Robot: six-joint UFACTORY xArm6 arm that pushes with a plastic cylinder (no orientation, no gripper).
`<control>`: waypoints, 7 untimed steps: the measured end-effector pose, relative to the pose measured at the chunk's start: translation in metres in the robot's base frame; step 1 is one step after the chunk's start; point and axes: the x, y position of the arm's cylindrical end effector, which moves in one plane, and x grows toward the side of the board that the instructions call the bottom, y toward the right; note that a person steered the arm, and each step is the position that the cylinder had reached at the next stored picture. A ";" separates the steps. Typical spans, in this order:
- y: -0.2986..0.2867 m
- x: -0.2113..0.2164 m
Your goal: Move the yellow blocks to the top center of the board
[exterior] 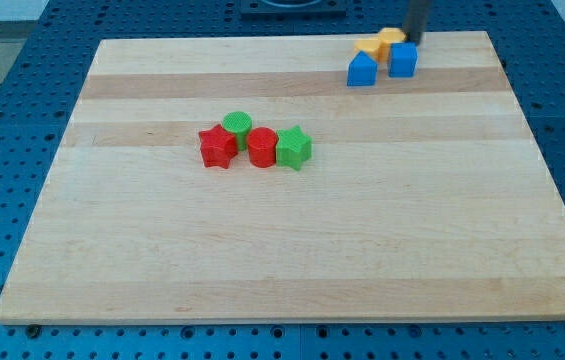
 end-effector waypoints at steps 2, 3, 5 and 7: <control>-0.019 -0.001; -0.019 -0.001; -0.022 0.009; -0.051 0.035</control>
